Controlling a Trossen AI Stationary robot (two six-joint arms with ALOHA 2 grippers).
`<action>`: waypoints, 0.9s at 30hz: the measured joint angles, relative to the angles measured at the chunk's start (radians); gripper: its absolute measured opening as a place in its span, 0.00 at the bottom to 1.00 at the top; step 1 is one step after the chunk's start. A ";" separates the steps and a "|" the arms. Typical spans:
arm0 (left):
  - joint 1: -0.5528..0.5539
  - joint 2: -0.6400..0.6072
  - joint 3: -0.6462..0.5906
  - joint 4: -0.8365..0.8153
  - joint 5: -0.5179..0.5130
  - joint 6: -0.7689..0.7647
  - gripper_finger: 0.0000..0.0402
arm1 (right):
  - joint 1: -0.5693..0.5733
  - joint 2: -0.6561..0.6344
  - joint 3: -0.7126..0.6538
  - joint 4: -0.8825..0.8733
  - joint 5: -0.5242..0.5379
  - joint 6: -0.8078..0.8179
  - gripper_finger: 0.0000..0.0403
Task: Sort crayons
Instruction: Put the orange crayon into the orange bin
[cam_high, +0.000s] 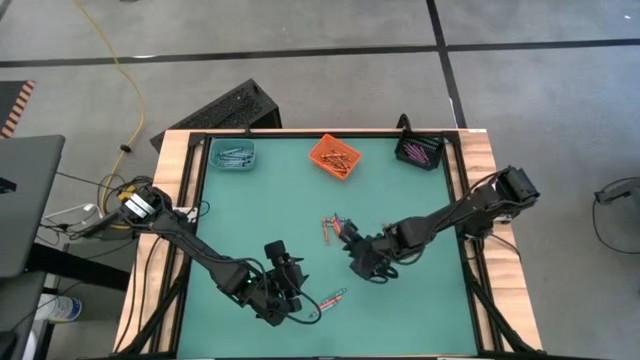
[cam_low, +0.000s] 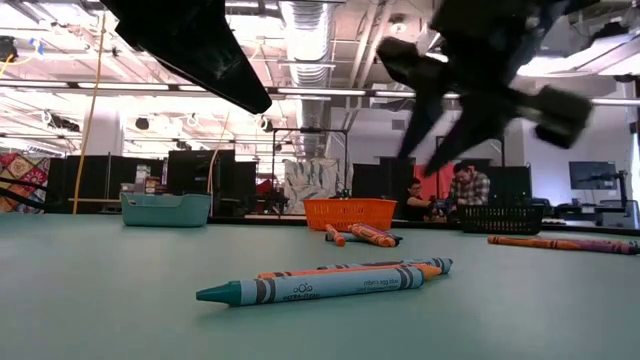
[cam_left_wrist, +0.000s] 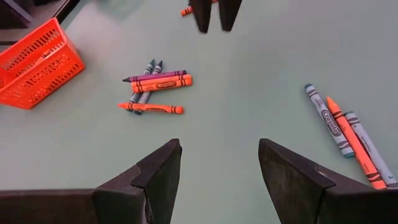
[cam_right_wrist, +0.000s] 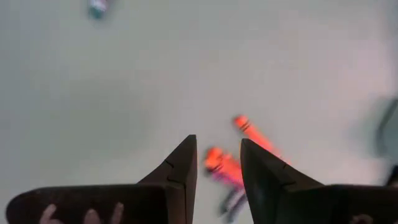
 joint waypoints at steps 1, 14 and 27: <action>0.000 0.000 0.000 0.000 0.000 -0.001 0.51 | -0.006 0.004 0.000 0.031 0.002 -0.040 0.29; -0.020 0.001 0.000 -0.036 0.052 -0.102 0.51 | -0.181 0.113 0.002 0.291 -0.057 -0.346 0.29; -0.065 0.001 0.000 -0.077 0.074 -0.197 0.51 | -0.221 0.312 0.166 0.119 -0.042 -0.491 0.29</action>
